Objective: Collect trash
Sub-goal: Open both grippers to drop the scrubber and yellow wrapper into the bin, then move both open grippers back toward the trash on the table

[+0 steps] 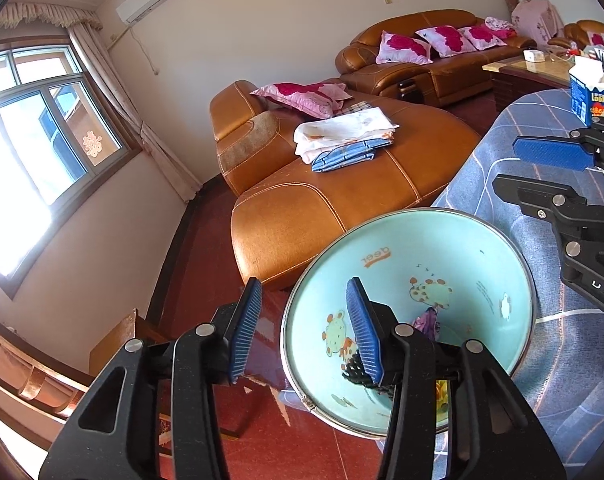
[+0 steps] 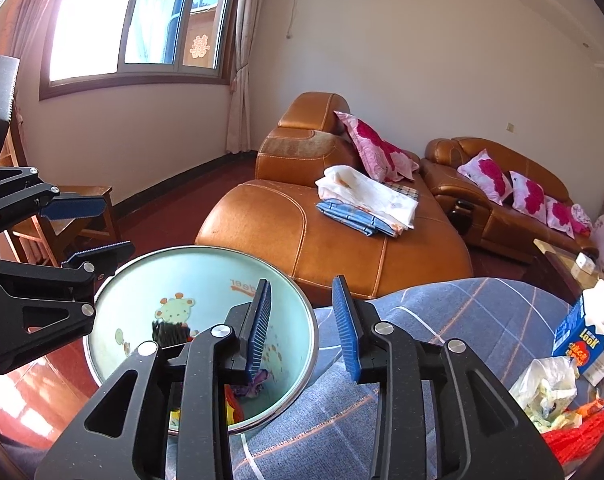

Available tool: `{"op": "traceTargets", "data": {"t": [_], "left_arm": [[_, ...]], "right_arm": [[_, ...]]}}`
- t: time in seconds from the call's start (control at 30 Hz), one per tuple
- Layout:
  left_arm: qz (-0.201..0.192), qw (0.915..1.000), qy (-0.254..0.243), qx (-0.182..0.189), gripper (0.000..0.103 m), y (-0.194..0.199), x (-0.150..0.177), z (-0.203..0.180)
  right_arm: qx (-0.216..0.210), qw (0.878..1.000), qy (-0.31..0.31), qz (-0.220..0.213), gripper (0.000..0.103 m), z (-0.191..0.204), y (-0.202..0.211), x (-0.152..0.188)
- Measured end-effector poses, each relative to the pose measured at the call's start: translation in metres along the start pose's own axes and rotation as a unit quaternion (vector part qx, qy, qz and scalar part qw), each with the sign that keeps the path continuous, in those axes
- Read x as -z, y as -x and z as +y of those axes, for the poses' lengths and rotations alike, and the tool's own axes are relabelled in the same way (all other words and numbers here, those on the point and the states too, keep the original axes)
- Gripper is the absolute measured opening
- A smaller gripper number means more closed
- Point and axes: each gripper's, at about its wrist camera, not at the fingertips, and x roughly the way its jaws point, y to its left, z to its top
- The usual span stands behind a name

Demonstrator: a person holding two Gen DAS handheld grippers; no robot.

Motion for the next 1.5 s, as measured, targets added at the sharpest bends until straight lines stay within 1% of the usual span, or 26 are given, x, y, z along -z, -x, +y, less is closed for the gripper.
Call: {"op": "traceTargets", "data": {"t": [0.13, 0.3, 0.33, 0.37, 0.63, 0.83, 0.93, 1.0, 1.03, 1.17, 1.27, 1.3, 1.4, 1.43, 1.5], "left_arm": [[-0.002, 1.0000, 0.001, -0.003, 0.051, 0.001, 0.000, -0.001], [-0.002, 1.0000, 0.001, -0.003, 0.054, 0.001, 0.001, 0.001], [-0.002, 1.0000, 0.001, -0.005, 0.057, 0.002, 0.001, 0.002], [-0.003, 1.0000, 0.000, -0.006, 0.057, 0.001, 0.001, 0.002], [-0.003, 1.0000, -0.001, -0.009, 0.058, 0.002, 0.001, -0.001], [-0.008, 0.9999, -0.004, -0.010, 0.058, 0.009, 0.000, -0.001], [-0.012, 0.9999, -0.005, -0.009, 0.058, 0.017, 0.000, -0.002], [-0.017, 0.9998, -0.005, -0.009, 0.065, 0.022, 0.001, -0.003], [-0.018, 0.9998, -0.006, -0.007, 0.065, 0.024, 0.001, -0.004], [-0.024, 0.9996, -0.008, 0.014, 0.066, 0.034, 0.001, -0.015], [-0.032, 0.9988, -0.017, 0.033, 0.068, 0.044, -0.002, -0.031], [-0.037, 0.9982, -0.020, 0.044, 0.068, 0.049, -0.002, -0.038], [-0.053, 0.9953, -0.037, 0.072, 0.071, 0.064, -0.004, -0.062], [-0.057, 0.9942, -0.043, 0.081, 0.073, 0.068, -0.005, -0.071], [-0.064, 0.9913, -0.054, 0.102, 0.075, 0.078, -0.005, -0.088]], "right_arm": [[0.001, 1.000, 0.002, 0.001, 0.035, 0.001, 0.000, 0.001], [0.004, 1.000, 0.003, 0.002, 0.039, 0.002, 0.001, 0.001], [0.005, 1.000, 0.004, 0.002, 0.039, 0.002, 0.001, 0.001], [0.005, 1.000, 0.004, 0.003, 0.040, 0.002, 0.001, 0.002], [0.008, 1.000, 0.005, 0.002, 0.042, 0.002, 0.001, 0.002], [0.014, 1.000, 0.005, -0.001, 0.045, 0.001, 0.002, 0.002], [0.019, 1.000, -0.004, -0.004, 0.049, -0.002, 0.006, 0.002], [0.022, 1.000, -0.013, -0.004, 0.051, -0.005, 0.011, 0.003], [0.029, 0.999, -0.015, -0.005, 0.051, -0.005, 0.014, 0.003], [0.061, 0.998, -0.027, 0.002, 0.055, -0.014, 0.040, 0.012], [0.087, 0.995, -0.056, 0.003, 0.056, -0.028, 0.071, 0.022], [0.098, 0.993, -0.065, 0.001, 0.058, -0.033, 0.084, 0.026], [0.139, 0.986, -0.091, -0.006, 0.063, -0.051, 0.125, 0.041], [0.151, 0.983, -0.101, -0.006, 0.063, -0.057, 0.137, 0.048], [0.180, 0.976, -0.122, 0.001, 0.064, -0.071, 0.161, 0.063]]}}
